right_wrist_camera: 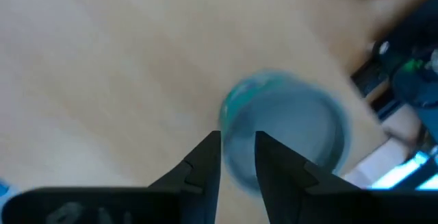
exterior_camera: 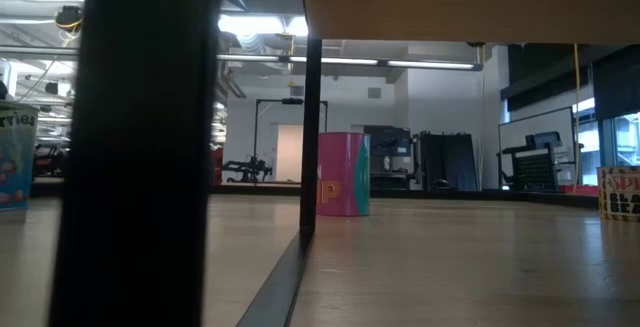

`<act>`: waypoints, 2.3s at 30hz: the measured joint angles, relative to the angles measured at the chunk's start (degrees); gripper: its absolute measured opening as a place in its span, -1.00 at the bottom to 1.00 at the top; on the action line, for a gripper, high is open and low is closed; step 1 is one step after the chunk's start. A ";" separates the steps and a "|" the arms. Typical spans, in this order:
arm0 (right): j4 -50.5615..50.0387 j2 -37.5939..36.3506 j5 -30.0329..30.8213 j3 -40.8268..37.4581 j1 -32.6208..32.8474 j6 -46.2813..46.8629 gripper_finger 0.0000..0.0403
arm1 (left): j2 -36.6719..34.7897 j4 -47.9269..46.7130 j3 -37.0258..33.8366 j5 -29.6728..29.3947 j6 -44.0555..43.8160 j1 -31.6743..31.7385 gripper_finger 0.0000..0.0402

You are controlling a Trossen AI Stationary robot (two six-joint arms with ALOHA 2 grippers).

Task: Pick and place cans onto a shelf
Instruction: Put the canned tuna on the shelf

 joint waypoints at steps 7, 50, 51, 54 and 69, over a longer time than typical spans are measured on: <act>5.29 -0.02 -1.26 0.00 0.24 0.06 -0.54 | 0.00 0.00 0.00 0.00 0.01 0.01 -1.00; -1.07 -12.08 10.13 -6.74 -5.81 3.09 -0.94 | 0.01 -0.22 0.00 0.46 0.00 0.00 -1.00; -1.02 -13.20 9.51 -7.36 -5.69 4.66 -0.95 | 0.01 -0.22 0.00 0.46 0.01 0.00 -1.00; -1.00 -15.92 8.28 -9.06 -5.64 9.65 -0.98 | 0.01 -0.20 0.00 0.46 0.00 0.00 -1.00; 3.84 -17.64 2.86 -15.55 -5.07 14.86 -0.97 | 0.01 -0.07 0.00 0.44 -0.41 0.00 -1.00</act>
